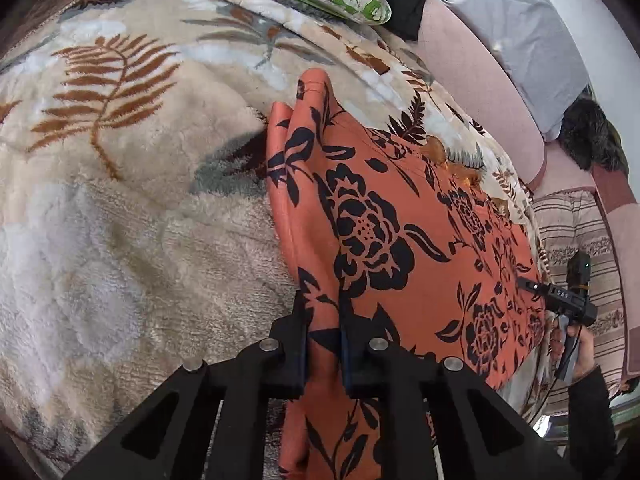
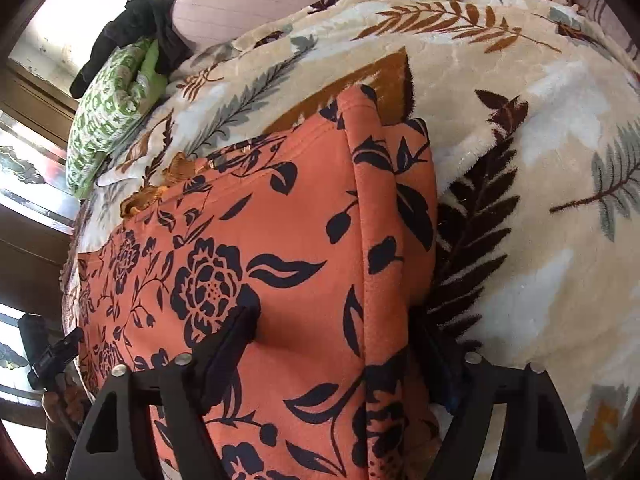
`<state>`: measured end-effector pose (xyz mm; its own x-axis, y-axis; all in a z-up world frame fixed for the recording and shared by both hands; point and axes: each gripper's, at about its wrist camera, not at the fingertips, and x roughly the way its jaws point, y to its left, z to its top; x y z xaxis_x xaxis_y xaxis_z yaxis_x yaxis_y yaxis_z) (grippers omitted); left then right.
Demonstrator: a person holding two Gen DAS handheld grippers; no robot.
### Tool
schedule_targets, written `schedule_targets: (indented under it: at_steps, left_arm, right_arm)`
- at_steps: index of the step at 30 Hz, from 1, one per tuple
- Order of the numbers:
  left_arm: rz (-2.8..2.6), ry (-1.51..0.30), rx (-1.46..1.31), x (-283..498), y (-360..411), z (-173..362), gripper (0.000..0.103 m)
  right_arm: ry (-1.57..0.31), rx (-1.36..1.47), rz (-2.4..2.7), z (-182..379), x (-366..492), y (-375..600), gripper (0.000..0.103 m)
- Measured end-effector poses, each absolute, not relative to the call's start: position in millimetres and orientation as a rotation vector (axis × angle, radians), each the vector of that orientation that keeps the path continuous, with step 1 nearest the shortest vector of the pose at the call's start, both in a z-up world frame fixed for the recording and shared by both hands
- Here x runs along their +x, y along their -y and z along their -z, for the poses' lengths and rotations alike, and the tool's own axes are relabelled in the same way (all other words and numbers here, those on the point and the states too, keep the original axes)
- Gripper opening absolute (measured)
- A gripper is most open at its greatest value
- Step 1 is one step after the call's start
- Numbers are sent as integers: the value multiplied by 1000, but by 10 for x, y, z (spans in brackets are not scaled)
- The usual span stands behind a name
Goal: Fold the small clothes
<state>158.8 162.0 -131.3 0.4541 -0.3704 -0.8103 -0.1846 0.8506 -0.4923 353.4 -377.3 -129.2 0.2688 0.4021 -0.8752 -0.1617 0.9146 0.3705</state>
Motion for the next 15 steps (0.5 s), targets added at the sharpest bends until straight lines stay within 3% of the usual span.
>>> schedule_targets:
  at_steps: [1,3,12,15]
  left_arm:
    - [118,-1113,-543,1604,-1581,1285,12]
    - [108,-1108,-495,1639,-1532,1211,11]
    - [174,-959,-296,1593,-1498,217,11]
    - [222,-977,-278,1464,-1526,200,11]
  right_arm:
    - [-1258,240,-389,1278,3530,3773,33]
    - [-1261,227,-383,1213,3484,3712,27]
    - [-1152,259,-410,230,2915,3602,22]
    - [-1131,277,-401,92,2459,3708,23]
